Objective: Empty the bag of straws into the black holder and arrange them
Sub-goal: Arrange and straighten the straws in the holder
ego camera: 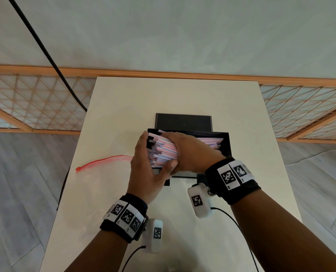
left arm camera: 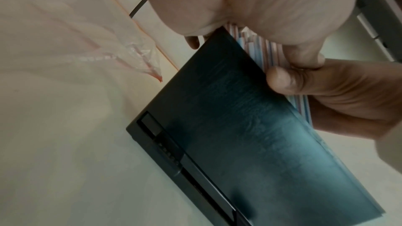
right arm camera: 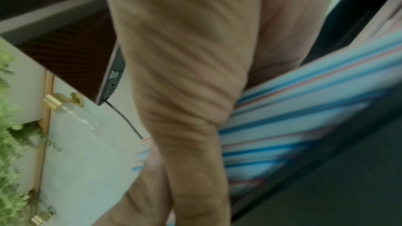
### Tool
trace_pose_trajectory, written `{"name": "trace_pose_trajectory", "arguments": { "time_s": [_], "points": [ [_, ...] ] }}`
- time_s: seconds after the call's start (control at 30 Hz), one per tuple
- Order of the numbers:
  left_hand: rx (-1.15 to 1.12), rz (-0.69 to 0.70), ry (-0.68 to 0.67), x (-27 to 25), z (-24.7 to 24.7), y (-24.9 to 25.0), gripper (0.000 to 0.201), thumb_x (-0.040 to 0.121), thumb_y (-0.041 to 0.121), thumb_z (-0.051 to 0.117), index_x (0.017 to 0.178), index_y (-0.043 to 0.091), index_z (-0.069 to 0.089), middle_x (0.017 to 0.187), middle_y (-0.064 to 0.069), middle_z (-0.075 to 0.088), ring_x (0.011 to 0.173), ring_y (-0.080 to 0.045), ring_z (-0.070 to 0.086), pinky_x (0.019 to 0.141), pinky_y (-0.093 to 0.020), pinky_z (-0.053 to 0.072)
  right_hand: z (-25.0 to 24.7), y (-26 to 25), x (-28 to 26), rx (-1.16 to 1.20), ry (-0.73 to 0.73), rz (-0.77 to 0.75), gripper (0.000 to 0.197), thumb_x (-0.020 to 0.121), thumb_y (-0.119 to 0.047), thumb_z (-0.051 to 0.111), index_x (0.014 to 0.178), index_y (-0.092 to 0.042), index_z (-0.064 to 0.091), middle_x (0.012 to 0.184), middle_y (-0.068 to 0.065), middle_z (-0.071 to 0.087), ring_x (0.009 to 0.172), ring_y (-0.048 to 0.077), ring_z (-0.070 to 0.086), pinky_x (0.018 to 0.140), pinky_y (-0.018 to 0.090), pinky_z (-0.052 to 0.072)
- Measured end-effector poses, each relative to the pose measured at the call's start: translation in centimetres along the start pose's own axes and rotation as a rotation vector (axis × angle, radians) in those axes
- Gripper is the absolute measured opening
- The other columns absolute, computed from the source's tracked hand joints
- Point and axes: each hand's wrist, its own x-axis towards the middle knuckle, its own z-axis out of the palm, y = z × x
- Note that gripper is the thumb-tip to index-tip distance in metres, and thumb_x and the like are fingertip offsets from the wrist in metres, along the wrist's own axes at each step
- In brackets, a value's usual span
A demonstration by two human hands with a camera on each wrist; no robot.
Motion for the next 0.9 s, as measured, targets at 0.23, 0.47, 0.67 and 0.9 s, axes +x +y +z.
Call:
{"name": "trace_pose_trajectory", "arguments": {
  "time_s": [0.23,0.47,0.67,0.9],
  "points": [
    [0.054,0.091,-0.022,0.5,-0.3,0.2,0.092,0.081,0.067,0.066,0.153,0.019,0.035,0.149,0.013,0.045,0.133,-0.009,0.054,0.104,-0.042,0.053,-0.7,0.2,-2.6,-0.152,0.151,0.064,0.101,0.057,-0.061,0.082,0.144,-0.029,0.041,0.133,-0.005,0.047,0.120,0.018,0.049,0.102,0.042,0.045],
    [0.140,0.109,-0.024,0.9,0.0,-0.9,0.078,0.084,0.067,0.062,0.144,0.019,0.048,0.150,0.003,0.048,0.142,-0.018,0.046,0.108,-0.048,0.048,1.1,0.6,-2.7,-0.080,0.124,0.098,0.093,0.060,-0.059,0.081,0.139,-0.027,0.044,0.121,-0.003,0.050,0.110,0.018,0.051,0.096,0.045,0.049],
    [0.091,0.060,-0.026,0.7,0.1,-0.8,0.091,0.082,0.075,0.057,0.153,0.022,0.035,0.156,0.006,0.040,0.142,-0.024,0.046,0.108,-0.051,0.047,2.5,0.4,-2.5,-0.017,0.191,0.082,0.078,0.066,-0.049,0.081,0.133,-0.026,0.047,0.125,-0.005,0.049,0.114,0.016,0.047,0.096,0.045,0.048],
    [0.046,0.040,-0.011,0.6,0.1,-0.4,0.095,0.080,0.077,0.057,0.155,0.024,0.034,0.160,0.007,0.038,0.143,-0.015,0.044,0.113,-0.048,0.043,2.2,0.5,-1.3,0.052,0.089,0.068,0.067,0.060,-0.052,0.079,0.119,-0.030,0.056,0.105,-0.009,0.070,0.094,0.015,0.066,0.084,0.041,0.056]
  ]
}}
